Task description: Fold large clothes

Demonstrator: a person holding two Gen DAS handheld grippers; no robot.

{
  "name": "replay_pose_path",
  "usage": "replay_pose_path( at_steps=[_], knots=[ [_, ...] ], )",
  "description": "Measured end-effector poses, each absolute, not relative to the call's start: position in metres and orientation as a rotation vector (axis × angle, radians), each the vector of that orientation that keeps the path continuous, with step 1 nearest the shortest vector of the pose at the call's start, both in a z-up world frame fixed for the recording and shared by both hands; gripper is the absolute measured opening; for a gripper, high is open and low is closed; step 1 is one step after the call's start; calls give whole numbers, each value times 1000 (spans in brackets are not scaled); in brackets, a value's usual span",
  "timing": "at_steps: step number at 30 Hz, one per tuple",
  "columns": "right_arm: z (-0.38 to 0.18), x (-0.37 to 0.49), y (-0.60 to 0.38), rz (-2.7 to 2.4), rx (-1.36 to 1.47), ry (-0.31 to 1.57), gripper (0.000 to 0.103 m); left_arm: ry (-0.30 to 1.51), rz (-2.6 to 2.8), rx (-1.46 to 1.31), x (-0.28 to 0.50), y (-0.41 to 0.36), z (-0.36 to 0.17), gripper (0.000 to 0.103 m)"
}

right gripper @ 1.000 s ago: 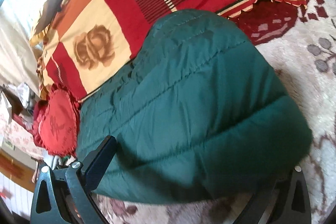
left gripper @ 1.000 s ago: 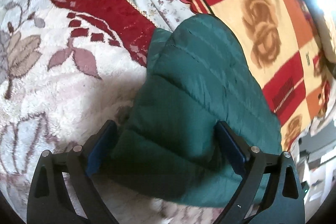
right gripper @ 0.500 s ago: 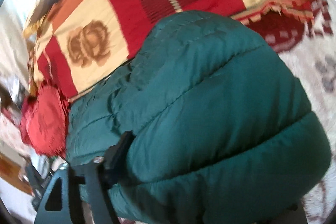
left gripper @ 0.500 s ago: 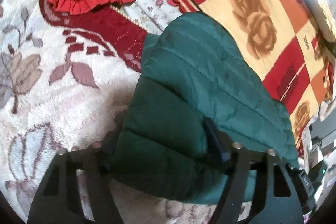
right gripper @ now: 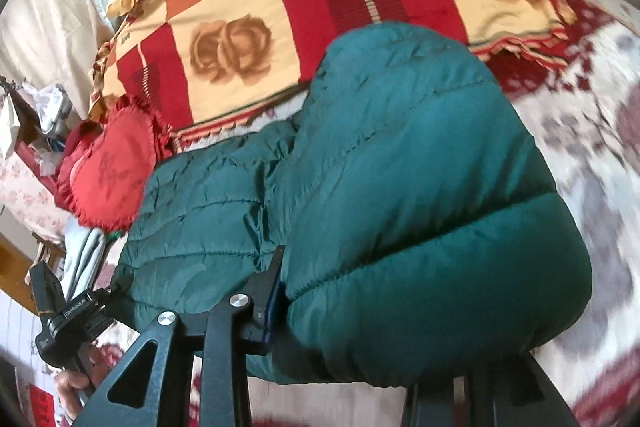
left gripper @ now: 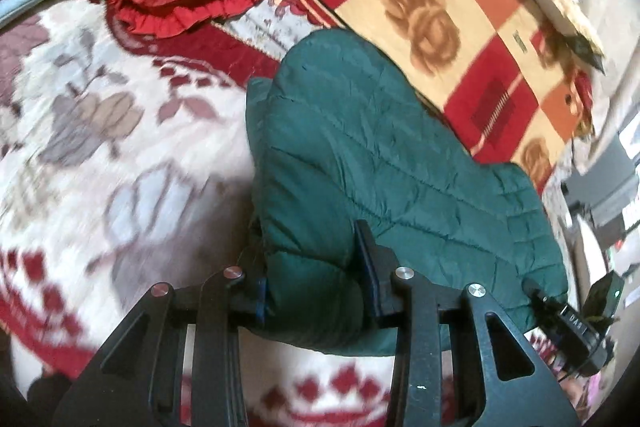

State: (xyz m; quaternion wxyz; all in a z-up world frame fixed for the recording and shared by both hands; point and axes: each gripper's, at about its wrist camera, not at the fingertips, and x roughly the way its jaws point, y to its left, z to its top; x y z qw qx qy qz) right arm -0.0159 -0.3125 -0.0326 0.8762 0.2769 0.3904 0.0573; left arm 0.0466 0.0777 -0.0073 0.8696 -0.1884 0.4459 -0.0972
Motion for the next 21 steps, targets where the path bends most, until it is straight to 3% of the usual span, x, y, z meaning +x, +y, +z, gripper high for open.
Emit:
replay_pose_path(
  at_steps=[3, 5, 6, 10, 15, 21],
  knots=[
    [-38, -33, -311, 116, 596, 843, 42, 947, -180, -368, 22, 78, -17, 36],
    [-47, -35, -317, 122, 635, 894, 66, 960, -151, -357, 17, 79, -27, 50],
    [-49, -37, -319, 124, 642, 910, 68, 964, -133, -349, 18, 80, -29, 54],
    [-42, -59, -331, 102, 597, 915, 72, 957, -104, -343, 12, 89, -23, 65],
    [-17, -90, -350, 31, 522, 897, 74, 869, -81, -253, 3, 85, 6, 70],
    [24, -94, -341, 6, 382, 775, 85, 823, -97, -174, 16, 57, 20, 70]
  ],
)
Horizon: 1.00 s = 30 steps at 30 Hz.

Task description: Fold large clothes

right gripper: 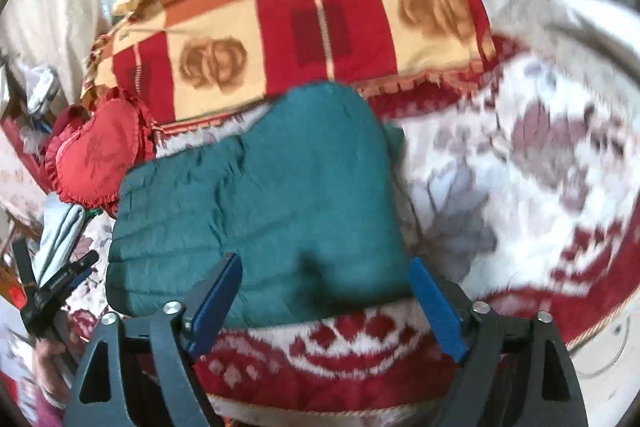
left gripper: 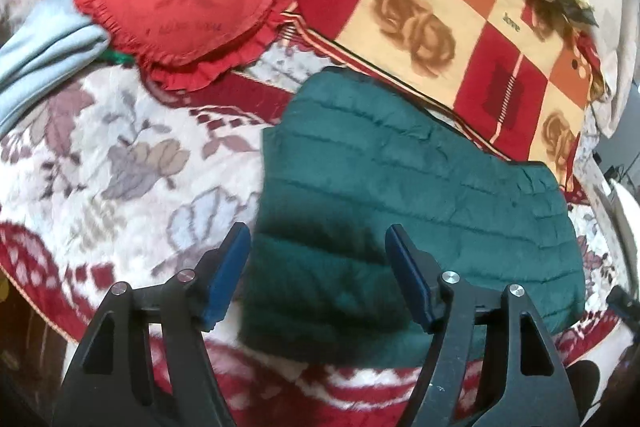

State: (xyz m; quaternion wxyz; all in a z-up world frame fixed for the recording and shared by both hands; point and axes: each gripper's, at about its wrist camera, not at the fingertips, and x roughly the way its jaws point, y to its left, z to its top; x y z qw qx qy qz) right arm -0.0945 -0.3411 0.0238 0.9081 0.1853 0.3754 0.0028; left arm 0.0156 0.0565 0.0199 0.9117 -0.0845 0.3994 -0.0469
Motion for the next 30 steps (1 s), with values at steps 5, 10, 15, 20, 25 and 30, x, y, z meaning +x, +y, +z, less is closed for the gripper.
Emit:
replay_pose_path(
  at_steps=[5, 10, 15, 20, 25, 30],
  knots=[
    [26, -52, -305, 41, 227, 745, 85, 838, -66, -105, 45, 31, 13, 70],
    [11, -5, -283, 53, 156, 751, 85, 858, -18, -63, 73, 19, -3, 70],
    [-1, 19, -277, 42, 150, 775, 85, 845, 3, -45, 81, 17, -10, 71],
    [1, 12, -269, 49, 161, 765, 85, 829, 18, -23, 76, 13, -10, 71],
    [3, -13, -263, 54, 199, 766, 85, 796, 27, -18, 55, 3, -5, 71],
    [5, -35, -251, 57, 187, 758, 85, 795, -14, -56, 27, -4, -5, 71]
  ],
)
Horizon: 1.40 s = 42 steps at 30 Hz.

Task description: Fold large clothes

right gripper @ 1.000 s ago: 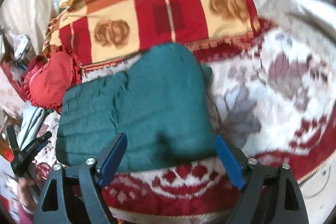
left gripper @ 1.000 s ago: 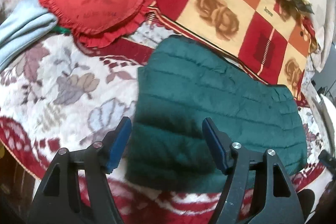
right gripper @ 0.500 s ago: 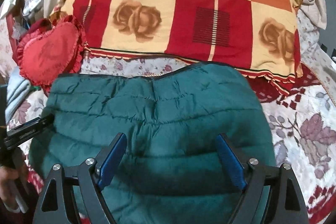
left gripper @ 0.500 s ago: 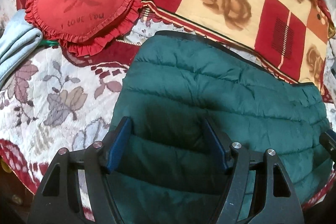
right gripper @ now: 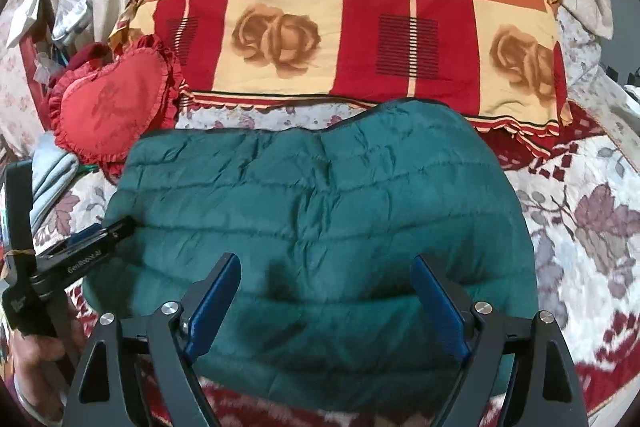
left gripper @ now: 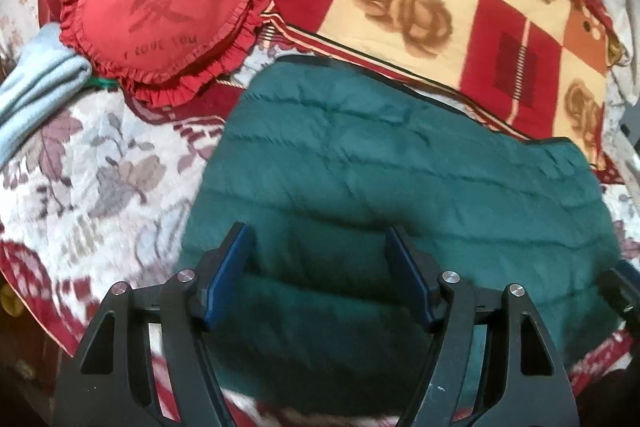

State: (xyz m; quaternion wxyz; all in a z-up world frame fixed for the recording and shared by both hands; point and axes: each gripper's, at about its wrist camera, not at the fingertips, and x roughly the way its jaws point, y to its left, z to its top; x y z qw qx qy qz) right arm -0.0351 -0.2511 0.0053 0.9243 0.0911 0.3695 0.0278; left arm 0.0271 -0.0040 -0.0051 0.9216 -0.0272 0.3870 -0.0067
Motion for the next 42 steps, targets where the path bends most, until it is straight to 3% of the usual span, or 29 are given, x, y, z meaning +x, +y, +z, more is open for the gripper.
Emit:
replay_pose_path(
  at_steps=[42],
  knots=[
    [13, -79, -226, 29, 213, 690, 86, 690, -21, 41, -47, -28, 23, 71]
  ],
)
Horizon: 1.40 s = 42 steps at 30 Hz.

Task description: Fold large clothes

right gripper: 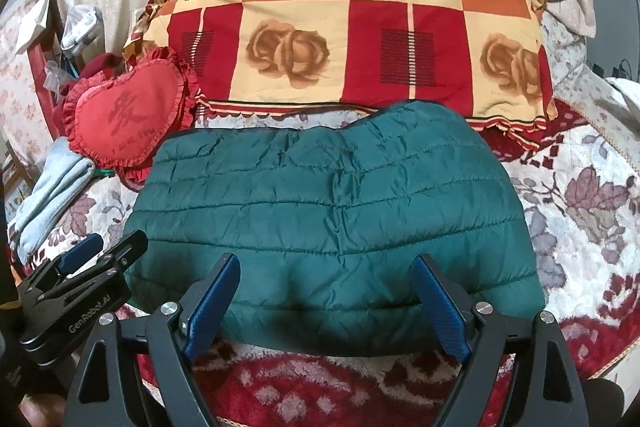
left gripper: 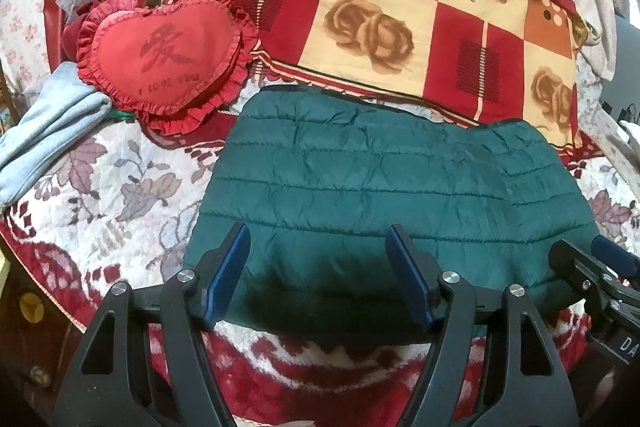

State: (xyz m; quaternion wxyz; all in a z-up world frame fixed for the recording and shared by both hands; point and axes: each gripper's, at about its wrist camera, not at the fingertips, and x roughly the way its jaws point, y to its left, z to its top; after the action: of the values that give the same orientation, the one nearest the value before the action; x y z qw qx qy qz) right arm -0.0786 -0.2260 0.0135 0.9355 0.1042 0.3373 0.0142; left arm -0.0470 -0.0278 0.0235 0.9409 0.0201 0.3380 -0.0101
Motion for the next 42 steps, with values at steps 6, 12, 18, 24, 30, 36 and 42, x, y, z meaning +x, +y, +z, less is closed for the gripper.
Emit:
replay_pose_path(
  at_steps=[6, 12, 18, 24, 30, 36, 42],
  knots=[
    [13, -79, -222, 36, 204, 696, 86, 717, -20, 27, -45, -24, 20, 71],
    [13, -81, -220, 38, 203, 694, 86, 719, -23, 24, -45, -25, 19, 71],
    [13, -80, -219, 37, 202, 695, 86, 728, -29, 21, -46, -25, 18, 71],
    [10, -81, -215, 36, 203, 703, 86, 737, -32, 8, -44, -22, 16, 71],
    [9, -82, -215, 33, 213, 701, 92, 737, -31, 9, -44, -22, 16, 71],
    [9, -82, -217, 37, 212, 706, 92, 735, -33, 9, -45, -21, 16, 71],
    [9, -81, -217, 40, 210, 709, 92, 735, -31, 11, -45, -22, 16, 71]
  ],
)
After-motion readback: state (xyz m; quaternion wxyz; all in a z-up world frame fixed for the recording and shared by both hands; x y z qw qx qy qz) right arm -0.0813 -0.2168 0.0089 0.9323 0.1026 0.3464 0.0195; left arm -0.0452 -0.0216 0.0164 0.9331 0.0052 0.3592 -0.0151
